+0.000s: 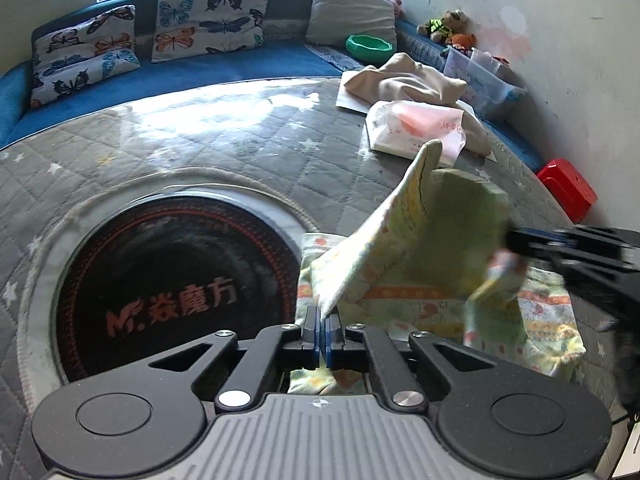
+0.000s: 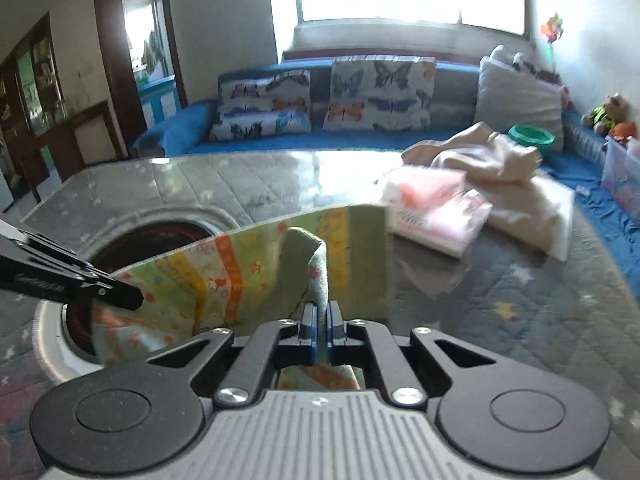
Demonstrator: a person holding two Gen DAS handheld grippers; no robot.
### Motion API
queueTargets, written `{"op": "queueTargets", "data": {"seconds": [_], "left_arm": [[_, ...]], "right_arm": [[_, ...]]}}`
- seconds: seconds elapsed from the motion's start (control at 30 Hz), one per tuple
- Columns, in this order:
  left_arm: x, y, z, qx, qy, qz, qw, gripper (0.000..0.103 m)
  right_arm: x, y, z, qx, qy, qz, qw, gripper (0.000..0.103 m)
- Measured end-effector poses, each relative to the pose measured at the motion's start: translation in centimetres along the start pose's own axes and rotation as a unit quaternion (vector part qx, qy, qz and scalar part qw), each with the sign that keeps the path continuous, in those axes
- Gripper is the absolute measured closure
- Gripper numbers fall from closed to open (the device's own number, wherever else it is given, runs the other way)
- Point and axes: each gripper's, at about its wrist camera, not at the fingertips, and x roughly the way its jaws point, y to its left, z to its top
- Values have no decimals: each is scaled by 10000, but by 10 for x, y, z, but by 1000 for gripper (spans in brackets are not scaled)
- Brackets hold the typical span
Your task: Fold clothes
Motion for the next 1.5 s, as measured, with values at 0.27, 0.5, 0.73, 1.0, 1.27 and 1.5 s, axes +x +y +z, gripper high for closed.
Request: {"op": "queueTargets", "data": {"seconds": [0.27, 0.5, 0.73, 1.0, 1.27, 1.5], "left_arm": [[-29, 13, -30, 2, -128, 107, 9999, 101], [-42, 22, -41, 9, -196, 232, 9995, 101], [-41, 9, -24, 102, -339, 154, 9993, 84], [-14, -15, -1, 288, -369, 273, 9985, 49], [19, -33, 22, 495, -310, 419, 9974, 23], [44, -44, 40, 632, -332, 594, 9957, 9]], "right_arm": [[-84, -6, -30, 58, -220, -280, 9993, 99], [-116, -21, -76, 410, 242, -772, 9959, 99], [-133, -37, -113, 837, 580, -1130, 9884, 98], [-149, -46, -113, 969, 234, -1451, 9844, 73], [-141, -39, -92, 848, -101, -1128, 9899, 45], [-111, -29, -86, 838, -75, -735, 9937, 24]]}}
